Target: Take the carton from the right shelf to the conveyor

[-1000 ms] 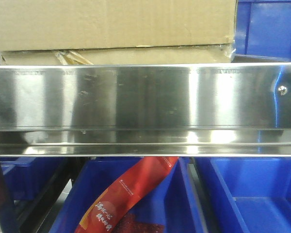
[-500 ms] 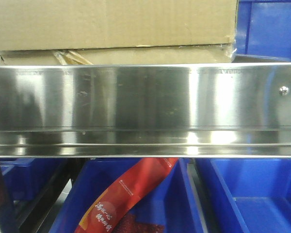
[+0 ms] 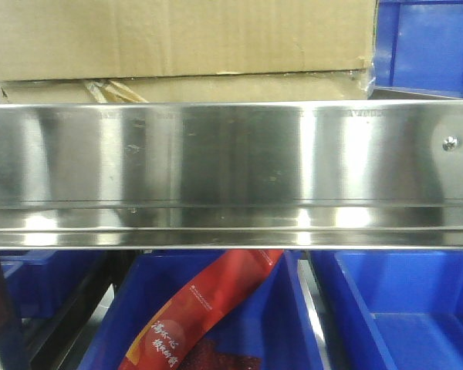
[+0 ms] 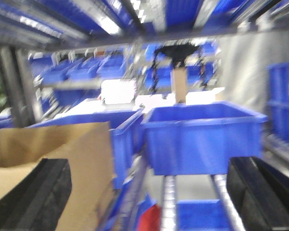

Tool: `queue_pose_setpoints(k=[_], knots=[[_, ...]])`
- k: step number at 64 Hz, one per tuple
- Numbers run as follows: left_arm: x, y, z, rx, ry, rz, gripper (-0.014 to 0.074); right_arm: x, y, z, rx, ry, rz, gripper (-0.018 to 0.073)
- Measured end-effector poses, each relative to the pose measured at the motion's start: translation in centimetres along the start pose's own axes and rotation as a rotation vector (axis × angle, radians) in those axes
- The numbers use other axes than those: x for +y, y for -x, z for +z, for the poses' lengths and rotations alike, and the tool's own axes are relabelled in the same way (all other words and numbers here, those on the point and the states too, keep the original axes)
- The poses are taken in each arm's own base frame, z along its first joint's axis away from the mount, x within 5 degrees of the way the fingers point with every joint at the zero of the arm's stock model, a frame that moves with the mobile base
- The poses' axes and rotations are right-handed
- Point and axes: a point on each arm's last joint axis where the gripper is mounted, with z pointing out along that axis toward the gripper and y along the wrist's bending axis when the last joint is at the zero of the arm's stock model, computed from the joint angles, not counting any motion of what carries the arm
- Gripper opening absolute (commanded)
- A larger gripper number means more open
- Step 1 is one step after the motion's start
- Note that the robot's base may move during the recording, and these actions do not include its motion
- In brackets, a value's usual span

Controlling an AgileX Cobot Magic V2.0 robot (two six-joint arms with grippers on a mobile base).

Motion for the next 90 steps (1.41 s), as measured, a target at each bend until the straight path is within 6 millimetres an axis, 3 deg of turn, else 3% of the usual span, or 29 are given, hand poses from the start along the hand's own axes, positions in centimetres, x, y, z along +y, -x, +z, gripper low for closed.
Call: queue_pose_setpoints(k=[6, 15, 28, 38, 51, 67, 79, 83, 90], knots=[[-0.7, 1.9, 2.4, 0.064, -0.064, 0.003, 0.0486, 0.7, 2.5, 2.0, 0.043, 0.056, -0.002, 0.0549], [-2.0, 4.6, 7.0, 0.183, -0.133, 0.017, 0.0486, 2.6, 5.9, 6.6, 0.166, 0.181, -0.012, 0.0549], [-2.3, 6.6, 13.5, 0.335, -0.066, -0.022, 0.0486, 5.8, 7.8, 14.3, 0.434, 0.285, -0.094, 0.0549], [-1.8, 7.2, 17.6, 0.445, 0.055, -0.026, 0.0486, 7.0, 6.8, 21.1, 0.619, 0.249, -0.136, 0.0549], [-0.5, 5.5, 22.2, 0.56, 0.107, -0.08, 0.0486, 7.2, 4.8, 26.5, 0.732, 0.167, -0.162, 0.0549], [2.1, 2.3, 25.7, 0.661, 0.15, -0.158, 0.0486, 7.6, 0.8, 30.1, 0.835, 0.154, -0.162, 0.0549], [2.2, 0.7, 27.3, 0.706, 0.149, -0.166, 0.0482, 7.7, -1.0, 31.7, 0.858, 0.149, -0.163, 0.0542], [2.2, 0.4, 27.7, 0.714, 0.146, -0.168, 0.0468, 7.7, -1.6, 32.1, 0.87, 0.148, -0.164, 0.0499], [2.1, -0.2, 28.2, 0.733, 0.145, -0.169, 0.0336, 7.7, -2.4, 32.7, 0.887, 0.145, -0.163, 0.0285]])
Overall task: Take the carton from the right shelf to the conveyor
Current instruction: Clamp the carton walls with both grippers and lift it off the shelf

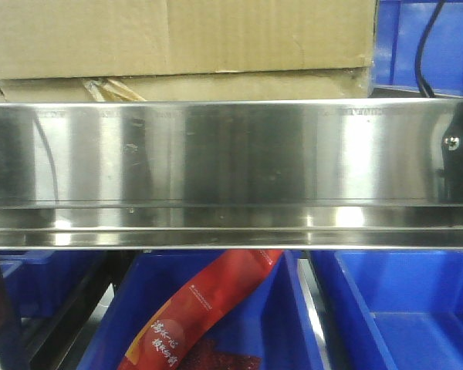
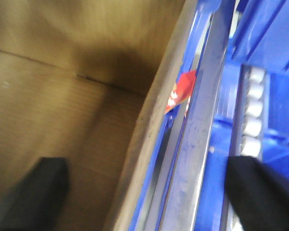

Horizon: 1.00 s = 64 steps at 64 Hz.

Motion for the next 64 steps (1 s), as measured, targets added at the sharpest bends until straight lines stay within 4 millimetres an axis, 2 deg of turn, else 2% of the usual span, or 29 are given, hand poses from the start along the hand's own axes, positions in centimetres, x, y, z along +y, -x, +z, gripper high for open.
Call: queue_pose_setpoints(k=[4, 9, 10, 11, 16, 29, 35, 44, 53, 64], knots=[[0.0, -0.1, 0.3, 0.015, 0.002, 0.001, 0.0218, 0.0, -0.1, 0.4, 0.009, 0.0, 0.0, 0.0112], [0.0, -0.1, 0.4, 0.016, 0.003, -0.001, 0.0028, 0.2, -0.1, 0.7, 0.011, 0.012, 0.003, -0.0085], [0.0, -0.1, 0.4, 0.016, 0.003, -0.001, -0.0008, 0.2, -0.1, 0.7, 0.012, 0.012, 0.005, -0.0098], [-0.1, -0.1, 0.4, 0.02, -0.002, -0.004, -0.004, 0.3, -0.1, 0.7, 0.012, 0.013, 0.006, -0.009], [-0.2, -0.2, 0.4, 0.03, -0.008, -0.004, 0.0004, 0.3, 0.0, 1.0, 0.007, 0.013, 0.02, -0.0068], [-0.2, -0.1, -0.2, 0.038, -0.005, -0.005, -0.001, 0.2, 0.0, 0.9, 0.011, 0.011, 0.041, -0.007], [-0.1, 0.2, -1.1, 0.03, -0.006, -0.008, -0.001, 0.3, -0.1, -0.1, 0.013, 0.014, 0.046, -0.007], [0.1, 0.6, -5.0, -0.042, -0.02, -0.015, -0.001, 0.5, -0.1, -3.6, -0.03, 0.029, 0.06, -0.007], [-0.1, 0.4, -10.6, -0.155, -0.058, -0.014, -0.001, 0.7, -0.2, -9.3, -0.143, 0.044, 0.062, -0.007], [-0.9, -1.5, -15.5, -0.224, -0.113, 0.015, -0.001, 0.9, -1.3, -15.6, -0.256, 0.06, 0.057, -0.007]])
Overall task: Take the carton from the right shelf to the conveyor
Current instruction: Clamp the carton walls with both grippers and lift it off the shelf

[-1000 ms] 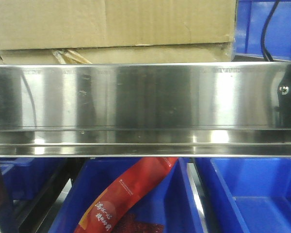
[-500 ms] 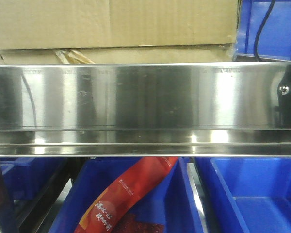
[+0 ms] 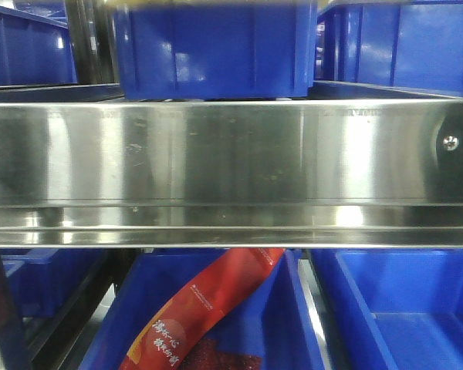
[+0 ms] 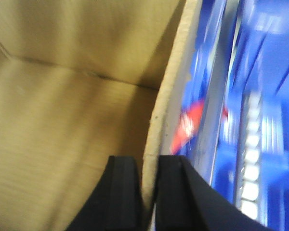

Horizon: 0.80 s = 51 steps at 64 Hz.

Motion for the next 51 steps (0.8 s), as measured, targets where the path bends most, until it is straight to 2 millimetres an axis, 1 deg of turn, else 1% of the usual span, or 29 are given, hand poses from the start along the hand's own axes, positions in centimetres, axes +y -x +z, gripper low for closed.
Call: queue_pose_setpoints(k=[2, 6, 10, 17, 24, 31, 37, 51], knots=[[-0.3, -0.4, -0.6, -0.002, -0.012, 0.008, -0.001, 0.2, -0.2, -1.1, -0.008, 0.005, -0.003, -0.007], [-0.8, -1.4, -1.5, 0.006, -0.029, 0.022, -0.001, 0.3, -0.8, -2.6, -0.011, 0.007, -0.007, -0.007], [-1.3, -2.5, -1.8, 0.03, -0.042, 0.027, -0.001, 0.3, -1.7, -4.3, -0.015, 0.01, -0.009, -0.007], [-2.1, -4.4, -2.7, 0.065, -0.072, 0.027, -0.001, 0.3, -3.7, -5.9, 0.016, 0.009, -0.008, -0.007], [-2.4, -5.9, -3.4, 0.089, -0.087, 0.022, -0.001, 0.1, -6.1, -6.2, 0.073, 0.008, 0.008, -0.007], [-2.3, -6.7, -3.5, 0.112, -0.085, 0.024, -0.001, 0.0, -8.1, -5.7, 0.123, 0.015, 0.02, -0.007], [-2.3, -6.9, -3.3, 0.121, -0.08, 0.024, -0.001, -0.1, -8.7, -5.3, 0.132, 0.019, 0.026, -0.007], [-2.3, -6.9, -3.3, 0.12, -0.075, 0.026, -0.001, -0.1, -8.8, -5.0, 0.125, 0.02, 0.028, -0.007]])
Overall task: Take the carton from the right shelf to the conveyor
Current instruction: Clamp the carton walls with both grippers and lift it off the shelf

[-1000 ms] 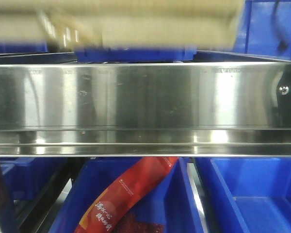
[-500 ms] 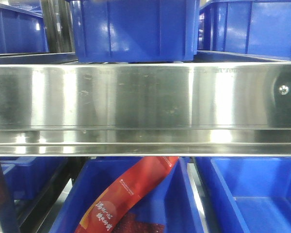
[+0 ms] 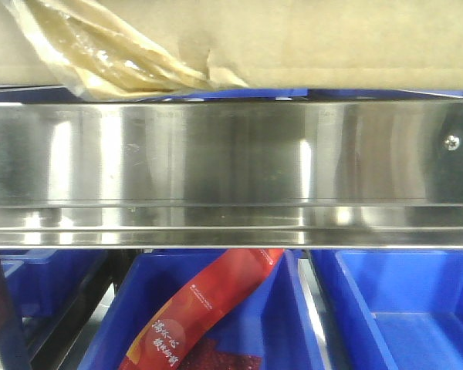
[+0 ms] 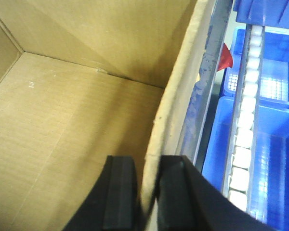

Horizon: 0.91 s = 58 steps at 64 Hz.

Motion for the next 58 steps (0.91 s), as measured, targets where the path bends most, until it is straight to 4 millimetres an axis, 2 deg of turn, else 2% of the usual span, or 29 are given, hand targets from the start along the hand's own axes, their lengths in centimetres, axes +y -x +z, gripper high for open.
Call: queue_pose_setpoints(k=[58], knots=[[0.06, 0.09, 0.0, -0.01, 0.007, 0.003, -0.001, 0.06, 0.48, -0.01, -0.052, 0.007, 0.003, -0.007]])
